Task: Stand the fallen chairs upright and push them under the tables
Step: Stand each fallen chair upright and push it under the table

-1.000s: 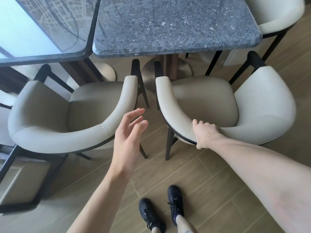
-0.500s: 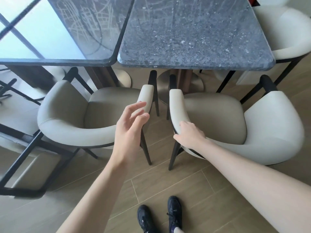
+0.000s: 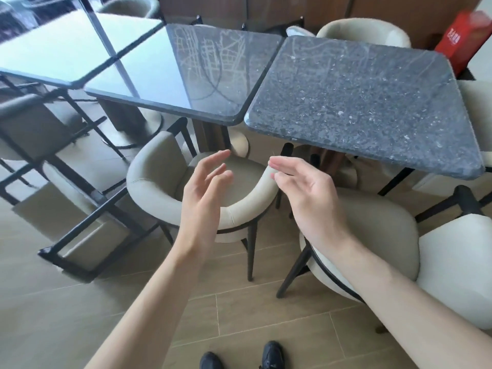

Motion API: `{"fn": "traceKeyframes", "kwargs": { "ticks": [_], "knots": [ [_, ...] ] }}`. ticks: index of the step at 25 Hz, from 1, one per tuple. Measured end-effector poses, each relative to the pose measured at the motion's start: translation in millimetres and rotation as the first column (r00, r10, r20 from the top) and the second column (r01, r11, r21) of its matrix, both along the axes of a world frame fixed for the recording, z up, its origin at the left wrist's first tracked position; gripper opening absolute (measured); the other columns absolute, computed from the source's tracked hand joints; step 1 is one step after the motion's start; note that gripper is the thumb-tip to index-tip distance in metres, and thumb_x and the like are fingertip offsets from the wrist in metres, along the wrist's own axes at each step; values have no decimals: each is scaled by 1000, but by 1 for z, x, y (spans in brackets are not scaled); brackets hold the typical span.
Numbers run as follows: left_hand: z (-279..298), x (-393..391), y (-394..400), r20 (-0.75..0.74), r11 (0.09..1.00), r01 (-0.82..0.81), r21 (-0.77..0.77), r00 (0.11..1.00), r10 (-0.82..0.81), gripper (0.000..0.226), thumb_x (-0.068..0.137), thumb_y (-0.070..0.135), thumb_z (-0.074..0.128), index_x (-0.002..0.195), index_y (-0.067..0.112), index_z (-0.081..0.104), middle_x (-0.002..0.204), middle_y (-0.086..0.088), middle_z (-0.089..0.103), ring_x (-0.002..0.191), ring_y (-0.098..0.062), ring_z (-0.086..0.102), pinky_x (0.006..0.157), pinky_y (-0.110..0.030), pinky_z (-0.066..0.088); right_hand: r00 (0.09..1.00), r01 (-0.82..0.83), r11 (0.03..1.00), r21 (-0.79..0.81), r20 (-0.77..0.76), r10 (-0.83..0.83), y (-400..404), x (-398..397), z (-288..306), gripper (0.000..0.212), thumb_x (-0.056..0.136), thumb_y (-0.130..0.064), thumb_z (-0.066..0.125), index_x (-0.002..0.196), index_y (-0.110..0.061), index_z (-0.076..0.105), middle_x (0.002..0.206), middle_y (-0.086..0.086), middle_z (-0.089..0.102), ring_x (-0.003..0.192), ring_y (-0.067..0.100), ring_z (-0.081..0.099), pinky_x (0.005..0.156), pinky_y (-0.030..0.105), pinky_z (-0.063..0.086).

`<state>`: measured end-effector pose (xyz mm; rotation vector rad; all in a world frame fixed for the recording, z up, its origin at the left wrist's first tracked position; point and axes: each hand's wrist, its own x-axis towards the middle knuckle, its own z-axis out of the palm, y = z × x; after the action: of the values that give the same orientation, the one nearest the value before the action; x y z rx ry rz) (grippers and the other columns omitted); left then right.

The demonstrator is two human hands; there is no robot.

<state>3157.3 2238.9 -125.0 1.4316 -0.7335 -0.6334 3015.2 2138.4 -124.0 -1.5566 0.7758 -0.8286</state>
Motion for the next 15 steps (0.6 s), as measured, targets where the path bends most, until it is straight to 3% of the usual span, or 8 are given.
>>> {"fn": "traceKeyframes", "kwargs": {
  "ticks": [4,7,10,13,15],
  "knots": [
    [19,23,34,11,997,-81,-21,997,81,54,79,47,56,129,30,64,129,20,65,127,2,55,114,-36,39,998,-65,998,19,17,65,30,33,25,28,99,-14,56,123,-20,69,124,-9,69,114,4,65,103,29,49],
    [29,44,67,10,991,-134,-29,991,134,53,79,48,55,129,34,63,126,26,65,128,2,54,117,-41,36,989,-139,990,30,60,137,61,62,40,30,101,-12,53,128,-16,66,125,-11,68,119,2,62,105,25,46],
    [38,66,101,1,981,-191,-45,982,191,49,83,43,57,130,32,63,134,20,63,129,0,54,117,-43,36,978,-189,982,21,94,186,94,91,53,32,102,-10,51,131,-14,64,126,-11,68,119,2,62,106,24,46],
    [47,97,145,-12,971,-230,-70,973,230,42,88,34,55,129,30,64,132,16,65,128,-2,55,114,-40,40,974,-206,978,16,96,203,134,126,63,32,102,-11,50,130,-16,64,126,-14,66,120,2,61,107,31,47],
    [50,118,177,-12,967,-245,-72,970,245,40,89,33,55,127,32,65,124,20,68,123,1,58,106,-29,44,974,-208,978,32,104,204,162,150,67,32,102,-11,50,130,-17,64,127,-14,66,121,2,60,109,35,46]
  ]
}}
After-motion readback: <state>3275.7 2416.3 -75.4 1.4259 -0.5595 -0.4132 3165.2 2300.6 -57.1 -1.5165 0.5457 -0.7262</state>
